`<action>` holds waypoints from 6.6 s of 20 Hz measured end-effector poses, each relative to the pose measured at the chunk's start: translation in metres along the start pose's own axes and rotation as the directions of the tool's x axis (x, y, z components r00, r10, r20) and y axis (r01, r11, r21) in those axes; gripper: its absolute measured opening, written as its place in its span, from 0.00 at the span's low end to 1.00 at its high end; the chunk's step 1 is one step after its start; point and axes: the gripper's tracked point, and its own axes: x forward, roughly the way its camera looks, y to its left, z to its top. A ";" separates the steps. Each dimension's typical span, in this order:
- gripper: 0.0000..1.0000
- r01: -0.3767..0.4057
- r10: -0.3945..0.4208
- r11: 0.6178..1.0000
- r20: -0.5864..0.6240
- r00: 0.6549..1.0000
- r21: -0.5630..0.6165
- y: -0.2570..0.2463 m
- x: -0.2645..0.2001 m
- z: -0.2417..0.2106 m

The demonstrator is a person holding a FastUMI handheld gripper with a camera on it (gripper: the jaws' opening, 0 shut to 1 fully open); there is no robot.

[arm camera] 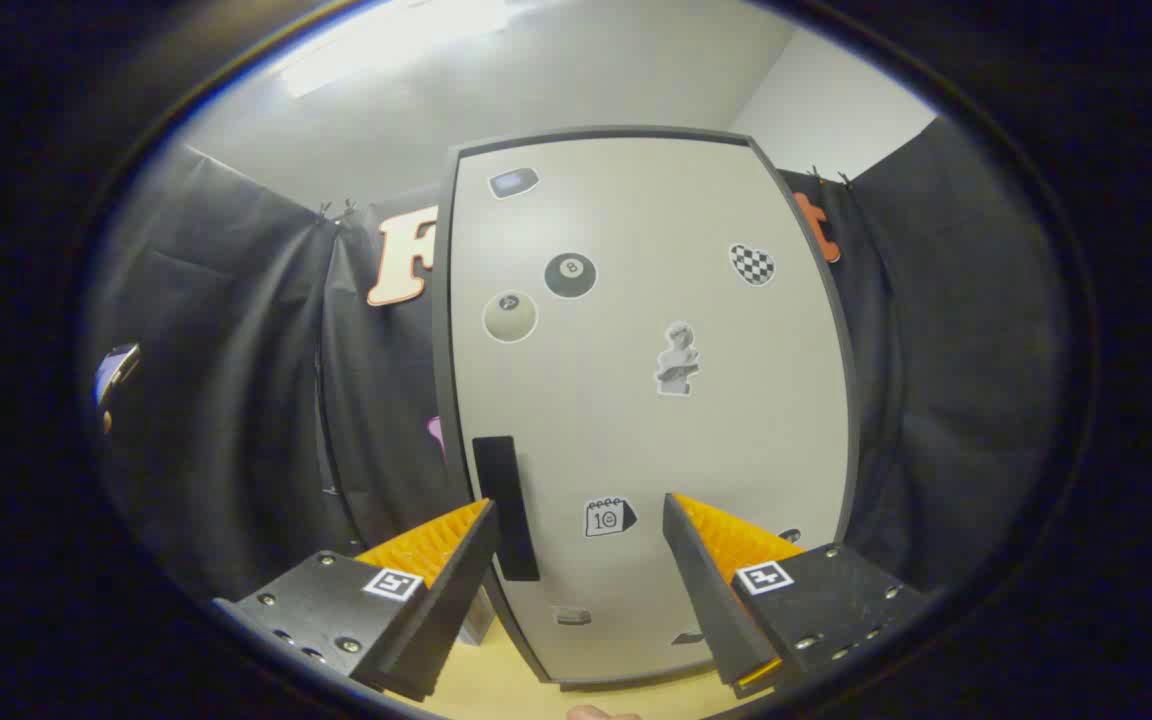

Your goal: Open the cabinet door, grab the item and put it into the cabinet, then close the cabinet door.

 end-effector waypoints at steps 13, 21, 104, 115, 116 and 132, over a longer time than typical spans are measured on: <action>0.98 -0.061 0.061 0.998 -0.042 0.997 -0.017 0.016 0.031 -0.010; 0.93 -0.087 0.084 0.996 -0.074 0.994 -0.031 0.040 0.055 -0.025; 0.08 0.461 -0.473 0.876 -0.064 0.879 -0.141 -0.171 -0.201 0.009; 0.16 0.391 -0.405 0.912 -0.110 0.908 -0.124 -0.222 -0.211 0.019; 0.16 0.386 -0.399 0.915 -0.118 0.909 -0.119 -0.225 -0.213 0.018; 0.32 0.550 -0.552 0.834 -0.043 0.833 -0.052 -0.251 -0.265 0.046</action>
